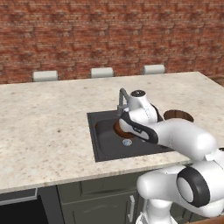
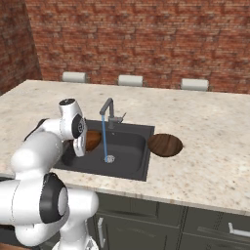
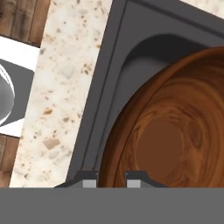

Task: Rinse each bowl for a few seconds and place them down in the sink or on the counter.

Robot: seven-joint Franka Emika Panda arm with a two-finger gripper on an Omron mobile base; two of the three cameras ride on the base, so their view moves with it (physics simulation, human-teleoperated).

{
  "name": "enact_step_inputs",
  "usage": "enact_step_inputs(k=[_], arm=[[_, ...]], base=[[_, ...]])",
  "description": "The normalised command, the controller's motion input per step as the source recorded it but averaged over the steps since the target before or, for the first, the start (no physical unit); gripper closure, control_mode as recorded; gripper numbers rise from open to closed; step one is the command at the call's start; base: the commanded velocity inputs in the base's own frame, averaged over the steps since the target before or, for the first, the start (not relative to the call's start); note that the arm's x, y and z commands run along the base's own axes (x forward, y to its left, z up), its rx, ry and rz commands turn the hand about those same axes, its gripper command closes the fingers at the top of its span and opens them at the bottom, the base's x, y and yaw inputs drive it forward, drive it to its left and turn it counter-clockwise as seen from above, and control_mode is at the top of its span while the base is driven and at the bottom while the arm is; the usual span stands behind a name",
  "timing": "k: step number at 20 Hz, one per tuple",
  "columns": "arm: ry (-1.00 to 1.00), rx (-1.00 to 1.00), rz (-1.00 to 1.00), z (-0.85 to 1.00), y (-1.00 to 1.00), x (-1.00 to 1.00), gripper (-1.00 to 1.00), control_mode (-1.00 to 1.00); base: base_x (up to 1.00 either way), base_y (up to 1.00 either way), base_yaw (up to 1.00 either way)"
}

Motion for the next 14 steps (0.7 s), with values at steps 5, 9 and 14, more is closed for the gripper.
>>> enact_step_inputs(k=[5,9,14], arm=[[0.00,0.00,-0.01,-0.15,0.00,0.26,1.00,-1.00],[0.00,0.00,-0.02,-0.14,0.00,0.28,1.00,-1.00],[0.00,0.00,-0.02,-0.12,0.00,0.25,1.00,-1.00]], base=[[0.00,0.00,0.00],[0.00,0.00,0.00],[0.00,0.00,0.00]])
